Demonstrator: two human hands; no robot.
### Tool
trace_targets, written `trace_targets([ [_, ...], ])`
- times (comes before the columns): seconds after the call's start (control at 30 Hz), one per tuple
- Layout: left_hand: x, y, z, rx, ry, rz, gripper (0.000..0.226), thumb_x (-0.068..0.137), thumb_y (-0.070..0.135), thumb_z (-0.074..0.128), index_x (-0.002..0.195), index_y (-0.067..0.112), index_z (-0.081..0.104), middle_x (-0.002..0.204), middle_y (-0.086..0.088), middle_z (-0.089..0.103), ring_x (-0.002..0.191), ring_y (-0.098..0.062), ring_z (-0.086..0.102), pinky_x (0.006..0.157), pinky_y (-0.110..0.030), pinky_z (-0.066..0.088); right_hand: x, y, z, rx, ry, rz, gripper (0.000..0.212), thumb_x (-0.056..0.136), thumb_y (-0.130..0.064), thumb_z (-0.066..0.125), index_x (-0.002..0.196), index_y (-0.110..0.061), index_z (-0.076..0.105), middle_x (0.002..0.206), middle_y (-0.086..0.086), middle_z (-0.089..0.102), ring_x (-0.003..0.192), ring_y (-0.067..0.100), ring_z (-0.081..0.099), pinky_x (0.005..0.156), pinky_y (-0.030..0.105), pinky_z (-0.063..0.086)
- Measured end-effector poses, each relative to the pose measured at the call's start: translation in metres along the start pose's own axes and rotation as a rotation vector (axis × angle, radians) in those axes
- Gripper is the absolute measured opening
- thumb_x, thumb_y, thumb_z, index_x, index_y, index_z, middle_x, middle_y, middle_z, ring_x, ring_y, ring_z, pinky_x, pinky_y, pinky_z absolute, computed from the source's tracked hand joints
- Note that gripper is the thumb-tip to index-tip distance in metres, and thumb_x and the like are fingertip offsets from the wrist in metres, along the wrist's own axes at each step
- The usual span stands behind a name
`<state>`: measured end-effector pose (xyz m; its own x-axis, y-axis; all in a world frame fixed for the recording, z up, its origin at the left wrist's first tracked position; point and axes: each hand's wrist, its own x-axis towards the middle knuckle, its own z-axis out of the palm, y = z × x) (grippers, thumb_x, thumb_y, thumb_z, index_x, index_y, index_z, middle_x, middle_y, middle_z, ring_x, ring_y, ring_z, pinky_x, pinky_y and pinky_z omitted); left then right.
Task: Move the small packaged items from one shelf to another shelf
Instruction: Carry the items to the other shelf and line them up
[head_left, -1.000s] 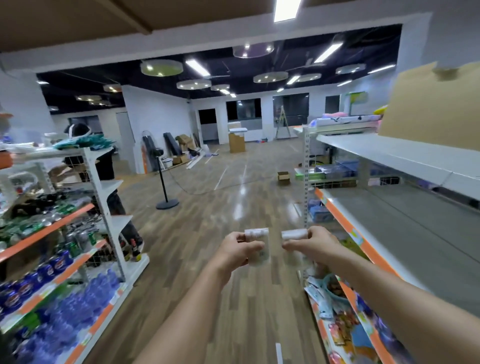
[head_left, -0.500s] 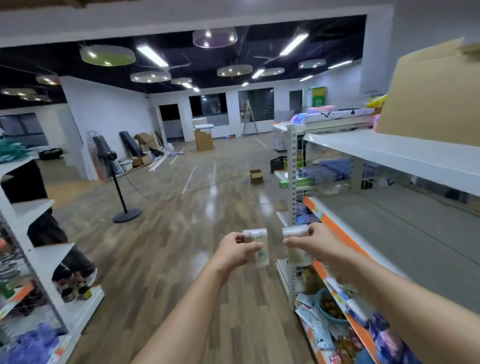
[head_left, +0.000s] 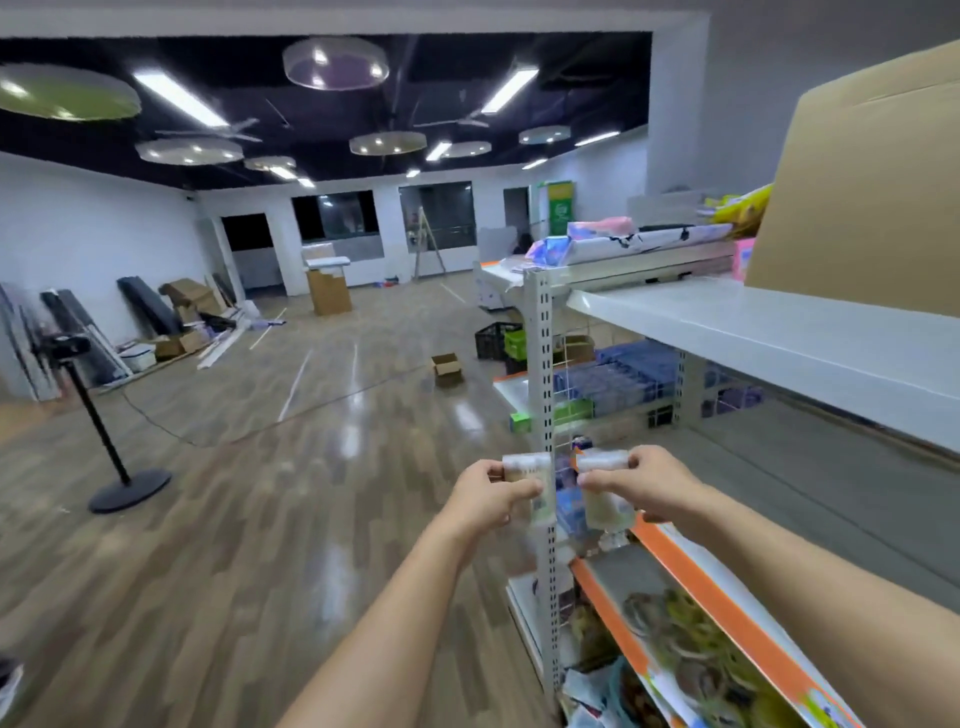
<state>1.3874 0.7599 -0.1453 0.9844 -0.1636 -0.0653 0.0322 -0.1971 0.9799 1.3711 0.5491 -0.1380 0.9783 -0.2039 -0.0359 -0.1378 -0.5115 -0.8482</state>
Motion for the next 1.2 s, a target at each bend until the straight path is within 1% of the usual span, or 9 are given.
trace_targets([
  [0.2, 0.1, 0.005, 0.023, 0.039, -0.08, -0.021, 0.039, 0.081, 0.02, 0.08, 0.114, 0.01, 0.062, 0.113, -0.007, 0.07, 0.108, -0.024, 0.067, 0.092, -0.04, 0.054, 0.074, 0.011, -0.014, 0.0, 0.101, 0.077, 0.051, 0.065, -0.051, 0.086, 0.068, -0.02, 0.046, 0.057, -0.005, 0.05, 0.042, 0.009, 0.041, 0.036, 0.017, 0.027],
  [0.4, 0.188, 0.0, 0.061, 0.038, -0.291, 0.0, 0.016, 0.081, 0.011, 0.078, 0.08, 0.021, 0.065, 0.066, 0.014, 0.073, 0.068, -0.005, 0.07, 0.058, -0.02, 0.055, 0.126, 0.041, -0.03, -0.005, 0.195, 0.192, 0.048, 0.062, -0.05, 0.085, 0.069, -0.02, 0.048, 0.051, -0.007, 0.048, 0.043, 0.011, 0.041, 0.042, 0.022, 0.029],
  [0.53, 0.245, -0.003, 0.086, 0.072, -0.402, -0.002, 0.021, 0.079, 0.011, 0.079, 0.096, 0.012, 0.067, 0.094, -0.006, 0.076, 0.095, -0.029, 0.071, 0.092, -0.044, 0.055, 0.158, 0.059, -0.04, -0.015, 0.287, 0.294, 0.047, 0.063, -0.057, 0.081, 0.085, -0.019, 0.063, 0.075, -0.004, 0.065, 0.062, 0.008, 0.063, 0.05, 0.02, 0.042],
  [0.67, 0.304, -0.004, 0.11, 0.097, -0.52, 0.014, 0.047, 0.079, 0.018, 0.081, 0.117, 0.007, 0.057, 0.117, -0.01, 0.067, 0.11, -0.03, 0.066, 0.098, -0.049, 0.052, 0.188, 0.072, -0.04, 0.001, 0.377, 0.413, 0.043, 0.064, -0.059, 0.081, 0.086, -0.023, 0.073, 0.079, -0.004, 0.074, 0.066, 0.006, 0.068, 0.051, 0.017, 0.044],
  [0.8, 0.354, -0.009, 0.131, 0.131, -0.645, 0.038, 0.037, 0.079, 0.016, 0.081, 0.109, 0.013, 0.058, 0.106, -0.002, 0.065, 0.097, -0.018, 0.066, 0.082, -0.032, 0.056, 0.215, 0.072, -0.038, 0.007, 0.516, 0.483, 0.042, 0.061, -0.055, 0.083, 0.061, -0.018, 0.064, 0.048, -0.004, 0.064, 0.046, 0.009, 0.057, 0.043, 0.015, 0.036],
  [0.93, 0.389, -0.019, 0.152, 0.127, -0.746, 0.055, 0.031, 0.081, 0.005, 0.077, 0.111, 0.005, 0.071, 0.086, 0.001, 0.069, 0.062, -0.003, 0.059, 0.055, -0.012, 0.045, 0.234, 0.076, -0.031, 0.006, 0.563, 0.546, 0.043, 0.064, -0.056, 0.081, 0.069, -0.014, 0.07, 0.044, -0.006, 0.061, 0.042, 0.005, 0.055, 0.04, 0.015, 0.033],
  [1.0, 0.398, -0.025, 0.163, 0.159, -0.792, 0.055, 0.032, 0.081, 0.001, 0.075, 0.112, 0.006, 0.071, 0.09, -0.003, 0.071, 0.069, -0.008, 0.063, 0.06, -0.015, 0.05, 0.238, 0.082, -0.029, -0.007, 0.591, 0.58, 0.043, 0.065, -0.055, 0.08, 0.074, -0.014, 0.072, 0.049, -0.007, 0.064, 0.046, 0.005, 0.058, 0.041, 0.016, 0.035],
  [1.1, 0.409, -0.034, 0.181, 0.175, -0.838, 0.052, 0.035, 0.08, -0.006, 0.073, 0.115, -0.001, 0.067, 0.113, -0.018, 0.069, 0.102, -0.029, 0.067, 0.084, -0.032, 0.056, 0.244, 0.093, -0.029, -0.031, 0.635, 0.629, 0.039, 0.066, -0.05, 0.081, 0.07, -0.015, 0.067, 0.062, -0.001, 0.069, 0.06, 0.011, 0.064, 0.048, 0.023, 0.039],
  [1.2, 0.422, -0.04, 0.201, 0.243, -0.893, 0.134, 0.025, 0.084, 0.005, 0.075, 0.108, 0.002, 0.069, 0.107, -0.016, 0.071, 0.085, -0.021, 0.066, 0.065, -0.017, 0.052, 0.251, 0.106, -0.03, -0.04, 0.675, 0.643, 0.036, 0.068, -0.047, 0.081, 0.064, -0.015, 0.066, 0.06, 0.0, 0.069, 0.061, 0.014, 0.064, 0.05, 0.024, 0.041],
])
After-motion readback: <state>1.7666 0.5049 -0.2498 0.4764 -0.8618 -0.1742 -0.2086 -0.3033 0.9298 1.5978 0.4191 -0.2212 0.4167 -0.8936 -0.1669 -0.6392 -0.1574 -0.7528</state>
